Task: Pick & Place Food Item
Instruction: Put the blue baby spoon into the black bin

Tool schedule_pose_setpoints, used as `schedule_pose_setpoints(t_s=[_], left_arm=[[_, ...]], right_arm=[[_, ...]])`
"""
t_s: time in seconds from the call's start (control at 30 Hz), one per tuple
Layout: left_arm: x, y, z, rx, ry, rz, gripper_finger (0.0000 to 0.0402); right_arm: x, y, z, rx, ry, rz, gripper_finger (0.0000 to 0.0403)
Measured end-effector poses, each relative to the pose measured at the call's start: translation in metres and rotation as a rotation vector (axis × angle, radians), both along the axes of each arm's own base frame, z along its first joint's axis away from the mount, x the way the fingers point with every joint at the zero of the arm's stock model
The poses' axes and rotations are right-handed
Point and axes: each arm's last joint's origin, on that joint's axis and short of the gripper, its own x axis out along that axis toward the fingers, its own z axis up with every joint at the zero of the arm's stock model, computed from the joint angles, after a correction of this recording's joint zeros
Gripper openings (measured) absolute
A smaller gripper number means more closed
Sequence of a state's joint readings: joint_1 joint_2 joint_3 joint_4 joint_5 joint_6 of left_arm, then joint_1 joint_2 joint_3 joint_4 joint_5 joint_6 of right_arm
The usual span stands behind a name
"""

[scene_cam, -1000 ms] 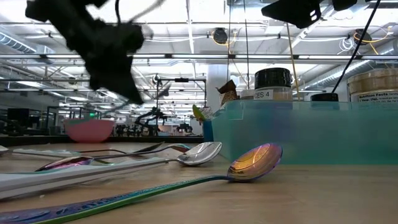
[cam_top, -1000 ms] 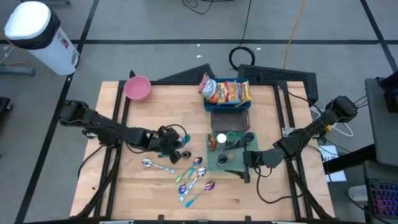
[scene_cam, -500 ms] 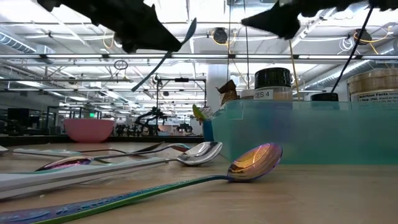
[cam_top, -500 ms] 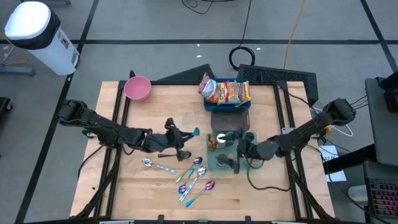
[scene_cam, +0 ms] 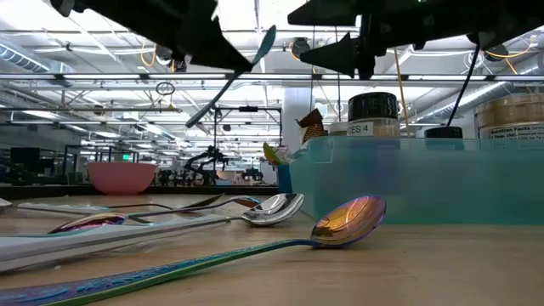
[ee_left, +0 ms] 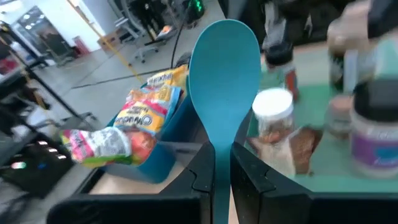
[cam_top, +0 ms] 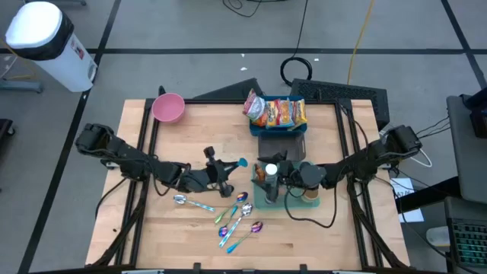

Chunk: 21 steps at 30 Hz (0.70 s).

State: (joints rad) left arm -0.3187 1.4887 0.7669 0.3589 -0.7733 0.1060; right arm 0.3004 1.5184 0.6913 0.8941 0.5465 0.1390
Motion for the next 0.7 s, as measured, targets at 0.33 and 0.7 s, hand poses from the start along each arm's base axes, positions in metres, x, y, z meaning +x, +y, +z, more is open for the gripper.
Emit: schedule_pose_setpoints(t_s=[0.33, 0.7], left_arm=[[0.04, -0.016, -0.005, 0.095, 0.134, 0.05, 0.0026], [0.05, -0.021, -0.004, 0.162, 0.192, 0.157, 0.0026]], right_arm=[[0.002, -0.002, 0.002, 0.027, -0.018, -0.039, 0.0393], [0.002, -0.002, -0.002, 0.023, 0.017, -0.041, 0.0317]])
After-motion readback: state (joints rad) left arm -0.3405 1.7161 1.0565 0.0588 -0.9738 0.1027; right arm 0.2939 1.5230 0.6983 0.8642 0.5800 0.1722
